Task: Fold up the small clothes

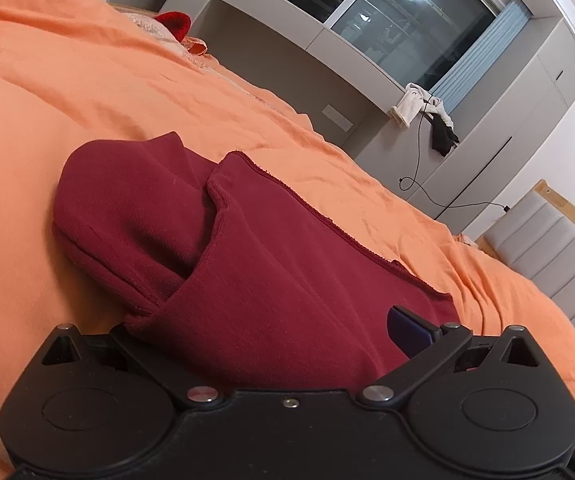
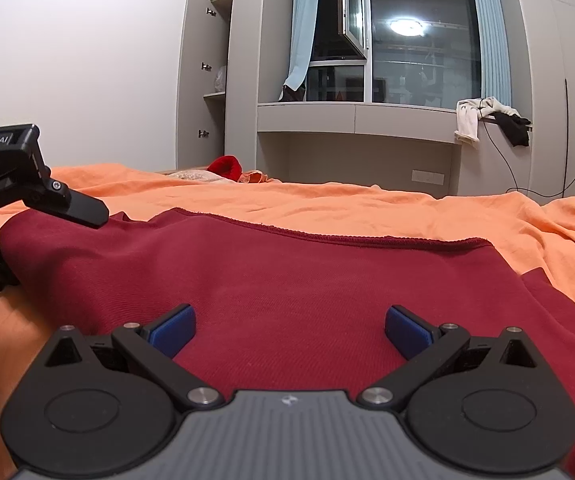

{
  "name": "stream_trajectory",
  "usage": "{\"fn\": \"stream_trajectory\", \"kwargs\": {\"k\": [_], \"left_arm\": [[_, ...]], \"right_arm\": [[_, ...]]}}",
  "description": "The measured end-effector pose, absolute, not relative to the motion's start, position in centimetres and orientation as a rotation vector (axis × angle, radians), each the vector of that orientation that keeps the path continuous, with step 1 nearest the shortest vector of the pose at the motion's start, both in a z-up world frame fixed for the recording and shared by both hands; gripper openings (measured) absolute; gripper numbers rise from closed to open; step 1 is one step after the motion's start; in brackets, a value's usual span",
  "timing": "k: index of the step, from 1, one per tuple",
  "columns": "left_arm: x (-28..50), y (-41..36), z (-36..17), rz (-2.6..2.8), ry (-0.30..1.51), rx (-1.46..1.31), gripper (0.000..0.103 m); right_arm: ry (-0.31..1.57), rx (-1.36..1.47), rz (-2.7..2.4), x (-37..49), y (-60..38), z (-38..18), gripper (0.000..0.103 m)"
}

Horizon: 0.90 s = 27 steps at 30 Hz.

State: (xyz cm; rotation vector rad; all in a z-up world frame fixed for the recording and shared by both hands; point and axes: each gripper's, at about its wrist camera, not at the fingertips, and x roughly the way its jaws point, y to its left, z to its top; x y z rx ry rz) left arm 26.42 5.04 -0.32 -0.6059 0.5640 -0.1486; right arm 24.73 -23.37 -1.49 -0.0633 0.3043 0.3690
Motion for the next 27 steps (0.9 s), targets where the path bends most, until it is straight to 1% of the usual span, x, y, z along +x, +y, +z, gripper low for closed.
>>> {"fn": "stream_trajectory", "kwargs": {"k": [9, 21, 24, 27], "left_arm": [[25.6, 5.5, -0.5, -0.130, 0.503, -0.661, 0.102], [26.1, 4.3, -0.3, -0.056, 0.488, -0.543, 0.102], [26.3, 4.4, 0.1, -0.034, 0.503, -0.576, 0.099], [26.4, 4.9, 0.4, -0.008, 0.506, -0.623, 0.093]], "right_arm": [[0.299, -0.069, 0.355, 24.4, -23.3, -1.5, 0.103], [0.366, -0.095, 0.417, 24.3, -24.2, -0.2, 0.103], [0.379, -0.100, 0.443, 23.9, -24.8, 0.3, 0.103], [0.388, -0.085, 0.466, 23.5, -25.8, 0.8, 0.103]]}}
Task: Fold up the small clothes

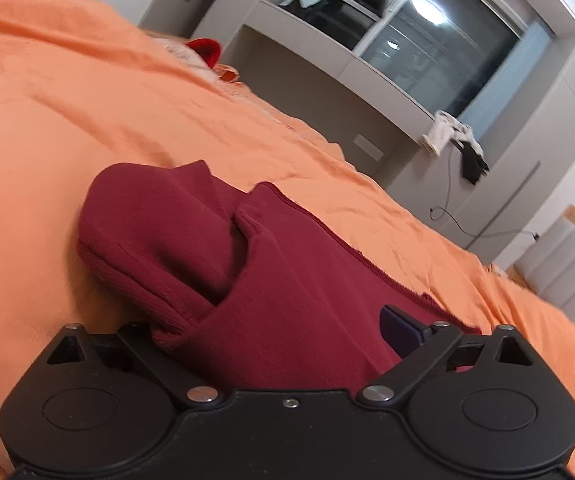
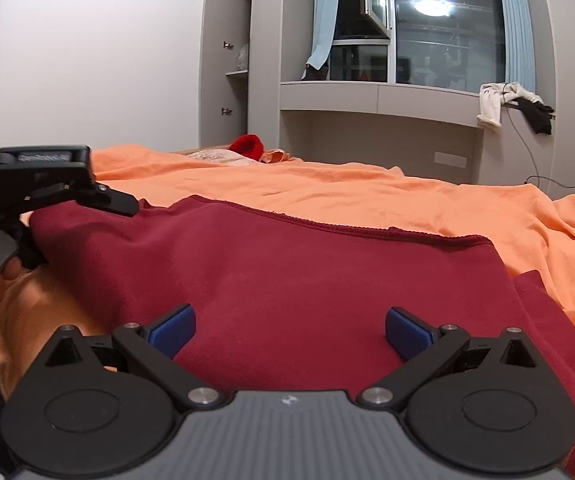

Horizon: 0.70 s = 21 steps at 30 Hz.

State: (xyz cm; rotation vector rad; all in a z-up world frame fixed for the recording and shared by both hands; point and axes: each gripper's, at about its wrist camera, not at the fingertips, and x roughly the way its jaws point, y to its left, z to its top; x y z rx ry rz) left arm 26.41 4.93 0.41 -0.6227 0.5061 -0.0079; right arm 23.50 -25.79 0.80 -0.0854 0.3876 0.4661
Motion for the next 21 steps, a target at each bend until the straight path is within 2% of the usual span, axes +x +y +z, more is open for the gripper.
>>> {"fn": "stream_trajectory", "kwargs": {"k": [3, 6, 8, 11, 14, 21], "left_arm": [[26.5, 5.1, 0.4, 0.028, 0.507, -0.639, 0.082], [26.7, 5.0, 0.4, 0.068, 0.511, -0.623, 0.059], [27.0, 5.0, 0.5, 0.093, 0.520, -0.617, 0.040], [27.6, 5.1, 0.8, 0.096, 0.527, -0.595, 0.021], [28.2, 4.1, 2.1, 0.092, 0.508, -0.527, 0.015], [29.7, -0.8, 7.2, 0.002, 0.417, -0.330, 0.013]], "right_arm": [[0.389, -0.067, 0.474, 23.1, -26.9, 1.3, 0.103], [0.375, -0.050, 0.473, 22.7, -28.2, 1.7, 0.103], [0.347, -0.044, 0.469, 22.1, -29.0, 1.9, 0.103], [0.302, -0.048, 0.408, 21.5, -30.1, 2.6, 0.103], [0.289, -0.020, 0.364, 21.5, -31.4, 3.2, 0.103], [0.238, 0.074, 0.264, 21.6, -35.6, 5.6, 0.103]]}}
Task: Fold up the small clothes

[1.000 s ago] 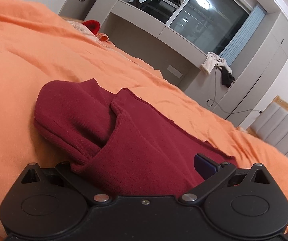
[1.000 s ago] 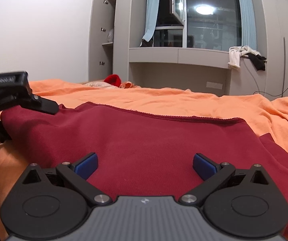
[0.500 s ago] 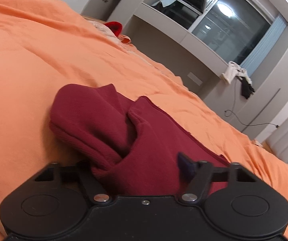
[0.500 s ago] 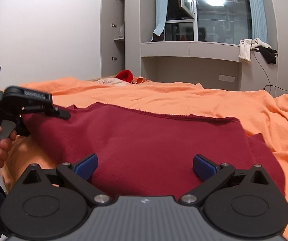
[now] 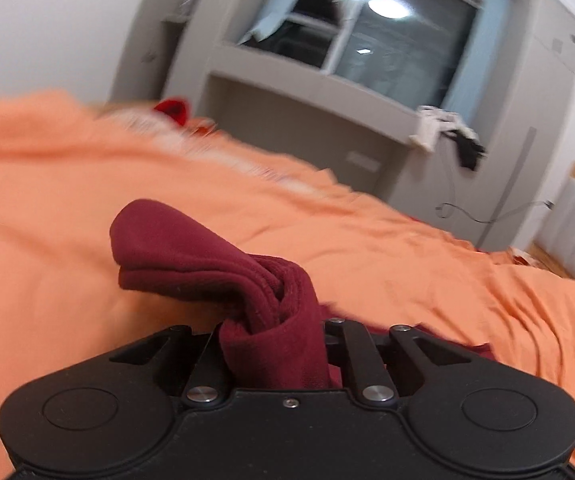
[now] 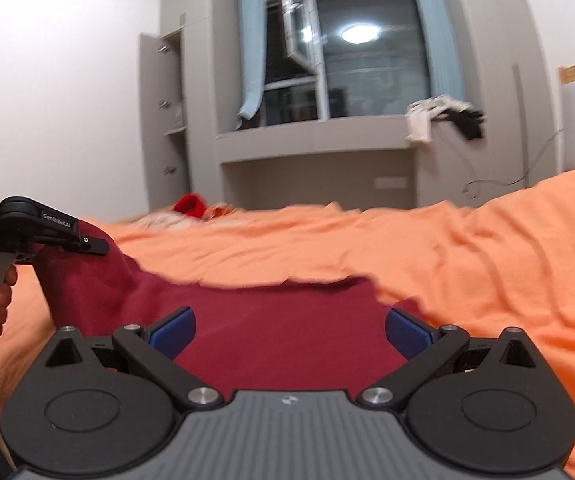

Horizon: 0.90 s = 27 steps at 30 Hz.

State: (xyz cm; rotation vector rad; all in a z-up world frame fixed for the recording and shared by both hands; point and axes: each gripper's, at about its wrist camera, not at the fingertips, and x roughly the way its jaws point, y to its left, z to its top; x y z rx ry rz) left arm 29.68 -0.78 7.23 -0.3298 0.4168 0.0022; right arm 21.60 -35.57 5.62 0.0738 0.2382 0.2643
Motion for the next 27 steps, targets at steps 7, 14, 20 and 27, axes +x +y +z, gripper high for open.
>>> {"fn": "stream_trajectory", "kwargs": {"k": [7, 14, 20, 27], "left_arm": [[30.5, -11.3, 11.6, -0.212, 0.335, -0.093, 0.013], [28.4, -21.7, 8.6, -0.411, 0.348, 0.159, 0.014], [26.3, -24.7, 4.1, -0.464, 0.395, 0.316, 0.017], [25.3, -24.2, 3.8, -0.535, 0.394, 0.294, 0.052]], "right_arm": [[0.049, 0.054, 0.104, 21.0, -41.0, 9.2, 0.103], [0.074, 0.206, -0.004, 23.1, -48.0, 9.7, 0.103], [0.274, 0.474, 0.064, 26.6, -52.7, 7.2, 0.103], [0.493, 0.872, 0.223, 30.9, -56.4, 3.2, 0.103]]}}
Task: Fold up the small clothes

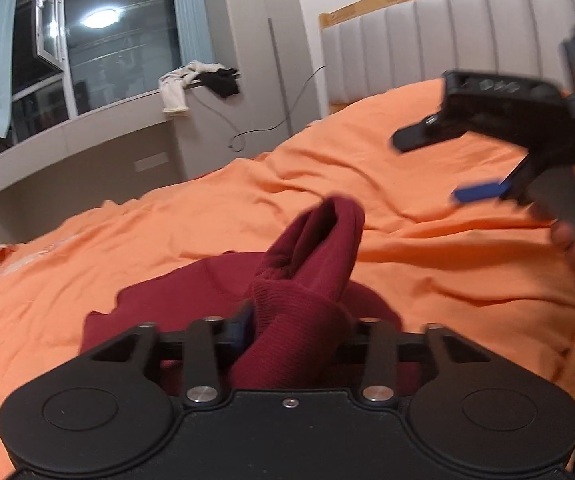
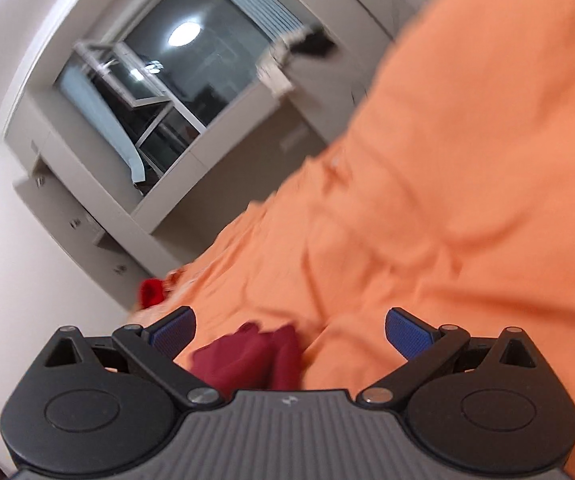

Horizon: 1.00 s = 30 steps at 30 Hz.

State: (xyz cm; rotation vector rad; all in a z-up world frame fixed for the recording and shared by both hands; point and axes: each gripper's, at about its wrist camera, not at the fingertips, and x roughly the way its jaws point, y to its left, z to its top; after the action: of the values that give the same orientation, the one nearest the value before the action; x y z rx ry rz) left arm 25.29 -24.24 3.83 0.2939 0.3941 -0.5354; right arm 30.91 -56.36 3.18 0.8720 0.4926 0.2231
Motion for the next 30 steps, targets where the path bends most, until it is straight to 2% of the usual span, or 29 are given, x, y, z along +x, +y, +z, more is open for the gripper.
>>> {"fn": "stream_trajectory", "kwargs": {"k": [2, 6, 10, 12, 14, 15, 17, 18, 20, 23, 27, 30], "left_arm": [[24.7, -24.1, 4.0, -0.552, 0.378, 0.292, 0.063], [24.4, -24.0, 4.5, -0.566, 0.360, 0.316, 0.067], [23.2, -23.6, 4.6, -0.573, 0.331, 0.343, 0.067], [22.7, -23.5, 4.8, -0.577, 0.318, 0.347, 0.064], [22.4, -23.4, 4.8, -0.584, 0.310, 0.351, 0.049], [22.3, -23.3, 4.8, -0.586, 0.309, 0.353, 0.046], [22.3, -23.3, 4.6, -0.594, 0.310, 0.348, 0.037], [22.4, -23.3, 4.5, -0.599, 0.313, 0.344, 0.034], [22.4, -23.4, 4.4, -0.609, 0.318, 0.343, 0.028], [22.3, -23.7, 4.0, -0.611, 0.309, 0.356, 0.023], [22.3, -24.1, 4.1, -0.613, 0.287, 0.338, 0.020], [22.5, -25.1, 3.8, -0.637, 0.286, 0.341, 0.020]], "right_arm": [[0.554, 0.988, 0.257, 31.7, -56.8, 1.6, 0.103], [0.611, 1.128, 0.313, 33.6, -56.8, -0.7, 0.103], [0.629, 1.066, 0.330, 34.8, -55.2, -0.9, 0.086], [0.627, 1.016, 0.344, 34.9, -54.3, -0.4, 0.080], [0.631, 0.962, 0.351, 35.4, -53.2, 0.1, 0.070], [0.639, 0.940, 0.354, 35.0, -52.2, 0.5, 0.066], [0.674, 0.904, 0.356, 35.2, -51.3, 0.1, 0.044], [0.693, 0.887, 0.353, 35.2, -50.9, 0.0, 0.038], [0.711, 0.847, 0.344, 34.7, -50.0, -0.1, 0.018], [0.668, 0.780, 0.347, 34.1, -49.5, 0.7, 0.010], [0.504, 0.633, 0.342, 32.3, -49.2, 3.7, 0.009], [0.470, 0.540, 0.303, 31.5, -49.0, 4.7, 0.009]]}}
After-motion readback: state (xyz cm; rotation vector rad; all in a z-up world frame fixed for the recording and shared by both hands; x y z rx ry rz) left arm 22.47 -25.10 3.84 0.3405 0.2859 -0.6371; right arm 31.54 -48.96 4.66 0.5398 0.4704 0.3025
